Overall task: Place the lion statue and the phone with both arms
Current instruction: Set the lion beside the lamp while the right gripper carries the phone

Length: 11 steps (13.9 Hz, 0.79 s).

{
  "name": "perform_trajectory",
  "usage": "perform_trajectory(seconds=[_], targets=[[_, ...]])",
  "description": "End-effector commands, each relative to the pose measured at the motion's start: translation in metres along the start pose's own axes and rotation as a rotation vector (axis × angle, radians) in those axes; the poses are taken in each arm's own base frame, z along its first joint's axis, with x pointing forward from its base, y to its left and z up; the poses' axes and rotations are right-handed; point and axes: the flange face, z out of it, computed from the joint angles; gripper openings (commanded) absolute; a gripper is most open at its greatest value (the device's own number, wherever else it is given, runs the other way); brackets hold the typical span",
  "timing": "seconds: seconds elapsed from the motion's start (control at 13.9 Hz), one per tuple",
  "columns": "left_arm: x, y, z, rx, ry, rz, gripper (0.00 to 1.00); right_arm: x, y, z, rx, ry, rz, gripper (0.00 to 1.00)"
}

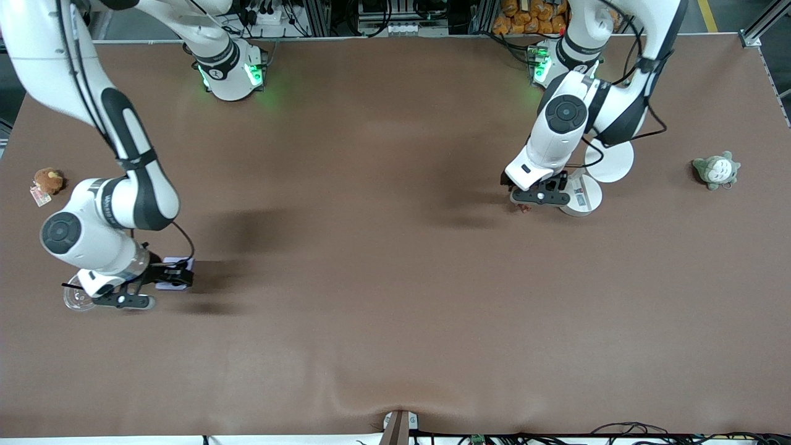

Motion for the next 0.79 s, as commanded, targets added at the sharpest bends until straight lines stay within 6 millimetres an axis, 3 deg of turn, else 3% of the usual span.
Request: perform_trajectory(seconds=[0.0, 0.22, 0.36, 0.5, 0.72], targets=[[0.025, -0.002, -0.058, -0.023, -0.052, -0.052, 1.00, 0.013, -0.013, 0.007, 0.010, 0.024, -0.028, 0.39], [0.053, -0.008, -0.135, -0.065, -0.089, -0.104, 1.00, 0.028, -0.008, 0.012, 0.010, 0.042, -0.022, 0.40], [0.075, -0.041, -0.164, -0.090, -0.075, -0.168, 1.00, 0.035, -0.005, 0.015, 0.009, 0.051, -0.019, 0.40], [0.082, -0.047, -0.191, -0.118, -0.042, -0.198, 1.00, 0.040, -0.005, 0.021, 0.011, 0.053, -0.016, 0.40], [0.093, -0.084, -0.248, -0.133, -0.002, -0.253, 1.00, 0.040, 0.003, 0.034, 0.010, 0.042, -0.006, 0.41]])
